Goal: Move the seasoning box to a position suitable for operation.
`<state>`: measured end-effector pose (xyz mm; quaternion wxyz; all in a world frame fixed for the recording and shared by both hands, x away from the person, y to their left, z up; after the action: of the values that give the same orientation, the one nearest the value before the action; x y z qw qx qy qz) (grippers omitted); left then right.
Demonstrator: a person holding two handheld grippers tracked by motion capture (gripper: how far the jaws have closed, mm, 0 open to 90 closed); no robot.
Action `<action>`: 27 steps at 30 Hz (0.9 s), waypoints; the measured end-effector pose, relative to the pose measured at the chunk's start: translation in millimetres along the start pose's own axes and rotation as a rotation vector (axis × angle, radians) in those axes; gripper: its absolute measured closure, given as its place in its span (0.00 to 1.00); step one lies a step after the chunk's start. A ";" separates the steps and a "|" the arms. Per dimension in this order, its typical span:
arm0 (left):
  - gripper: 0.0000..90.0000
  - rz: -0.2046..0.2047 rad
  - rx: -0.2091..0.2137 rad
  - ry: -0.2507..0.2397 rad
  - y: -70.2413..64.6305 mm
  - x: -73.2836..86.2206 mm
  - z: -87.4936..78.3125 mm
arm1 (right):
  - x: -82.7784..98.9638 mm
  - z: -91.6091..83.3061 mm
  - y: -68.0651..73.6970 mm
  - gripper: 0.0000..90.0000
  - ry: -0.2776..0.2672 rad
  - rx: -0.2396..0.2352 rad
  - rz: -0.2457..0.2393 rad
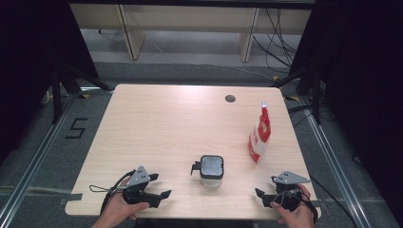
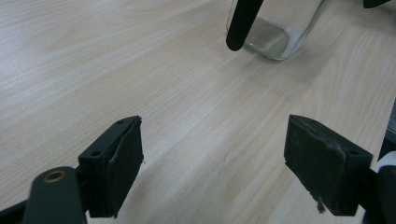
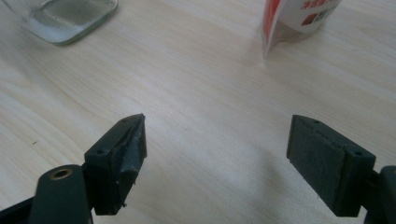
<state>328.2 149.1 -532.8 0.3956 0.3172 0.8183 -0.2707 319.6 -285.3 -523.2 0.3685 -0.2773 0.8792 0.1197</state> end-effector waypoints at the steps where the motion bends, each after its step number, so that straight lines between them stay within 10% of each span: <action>1: 0.22 0.009 0.002 -0.006 0.3 -0.4 0.2 | 0.0 -0.4 -0.4 0.24 -0.002 0.009 -0.004; 27: 0.32 -0.016 0.043 -0.092 -6.4 -26.5 -1.4 | -3.9 1.2 2.7 0.26 -0.019 0.000 -0.016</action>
<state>335.6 137.8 -509.1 0.4238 0.3062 0.7957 -0.3059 321.0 -281.1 -521.2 0.3775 -0.2832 0.8735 0.1195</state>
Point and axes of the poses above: each handheld gripper's, and its own axes: z roughly forward along the jaws, x roughly out of its underside, y roughly to its left, the point moved 3 cm from there along z, roughly forward along the jaws, and after that the axes turned 2 degrees about -z, right-handed, at the moved point
